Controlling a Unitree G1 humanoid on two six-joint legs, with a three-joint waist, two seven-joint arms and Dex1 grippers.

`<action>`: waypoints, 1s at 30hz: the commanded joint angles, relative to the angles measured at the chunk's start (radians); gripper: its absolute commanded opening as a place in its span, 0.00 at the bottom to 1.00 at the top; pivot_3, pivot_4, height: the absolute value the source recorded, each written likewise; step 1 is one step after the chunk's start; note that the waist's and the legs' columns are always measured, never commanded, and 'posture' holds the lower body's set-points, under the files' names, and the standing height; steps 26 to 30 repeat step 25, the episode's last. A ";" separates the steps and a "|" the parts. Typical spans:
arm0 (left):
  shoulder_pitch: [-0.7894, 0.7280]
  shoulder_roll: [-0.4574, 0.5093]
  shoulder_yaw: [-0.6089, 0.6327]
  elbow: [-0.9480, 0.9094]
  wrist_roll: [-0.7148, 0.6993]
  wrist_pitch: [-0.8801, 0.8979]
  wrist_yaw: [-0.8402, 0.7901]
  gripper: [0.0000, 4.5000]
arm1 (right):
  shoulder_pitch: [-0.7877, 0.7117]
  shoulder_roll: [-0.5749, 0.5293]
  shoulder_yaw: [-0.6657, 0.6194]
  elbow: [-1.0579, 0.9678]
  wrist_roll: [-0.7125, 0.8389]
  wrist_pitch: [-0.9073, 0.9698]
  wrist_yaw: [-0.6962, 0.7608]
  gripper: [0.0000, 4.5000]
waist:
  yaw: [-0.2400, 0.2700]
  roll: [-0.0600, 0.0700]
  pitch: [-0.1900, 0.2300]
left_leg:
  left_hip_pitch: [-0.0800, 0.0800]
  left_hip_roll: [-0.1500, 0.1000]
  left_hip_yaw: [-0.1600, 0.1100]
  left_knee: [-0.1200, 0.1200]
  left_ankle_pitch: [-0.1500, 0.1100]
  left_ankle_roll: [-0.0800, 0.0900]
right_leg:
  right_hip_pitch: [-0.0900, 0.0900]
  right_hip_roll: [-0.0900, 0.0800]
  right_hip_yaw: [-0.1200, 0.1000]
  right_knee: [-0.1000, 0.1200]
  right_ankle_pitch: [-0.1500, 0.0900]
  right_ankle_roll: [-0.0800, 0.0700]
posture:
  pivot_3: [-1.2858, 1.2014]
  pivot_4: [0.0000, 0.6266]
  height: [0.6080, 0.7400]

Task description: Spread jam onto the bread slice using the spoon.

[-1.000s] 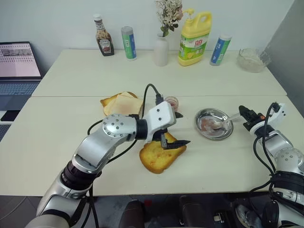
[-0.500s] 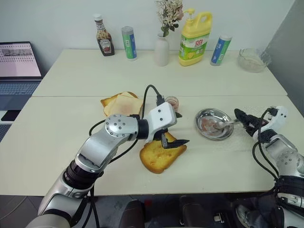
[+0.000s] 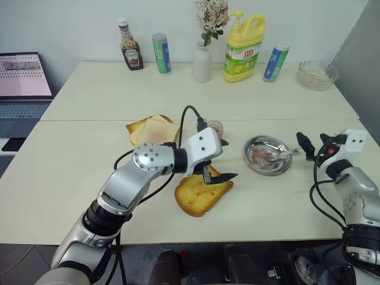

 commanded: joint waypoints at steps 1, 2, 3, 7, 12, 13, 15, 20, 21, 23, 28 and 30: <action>0.017 0.034 0.096 -0.018 0.019 -0.039 0.036 1.00 | -0.001 -0.023 -0.056 -0.141 0.067 0.038 0.003 0.99 | 0.000 0.000 0.000 | 0.000 0.000 0.000 0.000 0.000 0.000 | 0.000 0.000 0.000 0.000 0.000 0.000 | 0.52 0.24 1.00; 0.030 0.046 0.125 -0.017 0.022 -0.040 0.049 1.00 | 0.008 -0.031 -0.059 -0.177 0.078 0.056 0.009 0.99 | -0.001 0.000 0.000 | 0.000 0.000 0.000 0.000 0.000 0.000 | 0.000 0.000 0.000 0.000 0.000 0.000 | 0.52 0.24 1.00; 0.042 0.061 0.152 -0.017 0.020 -0.029 0.059 1.00 | 0.019 -0.043 -0.058 -0.213 0.084 0.073 0.015 0.99 | -0.001 0.000 0.000 | 0.001 0.000 0.000 0.000 0.000 0.000 | 0.000 0.000 0.000 0.000 0.000 0.000 | 0.52 0.24 1.00; 0.124 0.164 0.285 -0.019 0.008 0.022 0.070 1.00 | 0.148 -0.154 0.036 -0.420 0.061 0.114 0.155 0.99 | 0.003 0.000 0.000 | 0.000 0.000 0.000 0.000 0.000 0.000 | 0.000 0.000 0.000 0.000 0.000 0.000 | 0.52 0.24 1.00; 0.304 0.333 0.369 0.008 0.051 -0.094 0.006 1.00 | 0.308 -0.238 0.076 -0.530 0.039 0.093 0.287 0.99 | 0.004 0.000 0.000 | 0.001 0.001 0.000 -0.001 0.000 0.000 | 0.001 0.000 -0.001 -0.001 0.000 0.000 | 0.52 0.24 1.00; 0.336 0.357 0.385 0.030 0.064 -0.132 -0.001 1.00 | 0.327 -0.247 0.068 -0.537 0.050 0.089 0.317 0.99 | 0.007 0.000 0.000 | 0.001 0.000 0.000 -0.001 0.000 0.000 | 0.001 -0.001 -0.001 -0.001 -0.001 0.001 | 0.52 0.24 1.00; 0.397 0.397 0.438 0.076 0.048 -0.182 -0.046 1.00 | 0.389 -0.290 0.040 -0.564 0.081 0.099 0.405 0.99 | 0.012 0.000 0.000 | 0.001 -0.001 0.001 0.000 0.000 0.000 | 0.001 -0.002 0.000 -0.001 -0.001 0.001 | 0.52 0.24 1.00; 0.514 0.447 0.510 0.110 -0.013 -0.245 -0.158 1.00 | 0.480 -0.379 -0.016 -0.593 0.161 0.141 0.558 0.99 | 0.015 -0.001 0.000 | 0.005 0.000 0.001 0.000 0.000 0.000 | 0.005 -0.002 -0.001 -0.001 -0.002 0.003 | 0.52 0.24 1.00; 0.534 0.451 0.522 0.105 -0.022 -0.258 -0.177 1.00 | 0.481 -0.388 -0.027 -0.587 0.168 0.144 0.573 0.99 | 0.015 -0.001 0.000 | 0.005 0.000 0.001 0.000 0.000 0.000 | 0.005 -0.002 -0.001 -0.001 -0.003 0.004 | 0.52 0.24 1.00; 0.546 0.446 0.533 0.090 -0.049 -0.255 -0.196 1.00 | 0.470 -0.401 -0.037 -0.565 0.172 0.143 0.591 0.99 | 0.014 -0.001 0.000 | 0.006 0.000 0.002 0.000 0.000 0.000 | 0.006 -0.002 0.000 -0.001 -0.003 0.004 | 0.52 0.24 1.00; 0.544 0.439 0.533 0.073 -0.076 -0.237 -0.204 1.00 | 0.459 -0.409 -0.035 -0.550 0.167 0.137 0.606 0.99 | 0.014 -0.001 0.000 | 0.006 0.000 0.002 0.000 0.000 0.000 | 0.006 -0.002 0.000 -0.001 -0.003 0.004 | 0.52 0.24 1.00; 0.544 0.439 0.533 0.073 -0.076 -0.237 -0.204 1.00 | 0.459 -0.409 -0.035 -0.550 0.167 0.137 0.606 0.99 | 0.014 -0.001 0.000 | 0.006 0.000 0.002 0.000 0.000 0.000 | 0.006 -0.002 0.000 -0.001 -0.003 0.004 | 0.52 0.24 1.00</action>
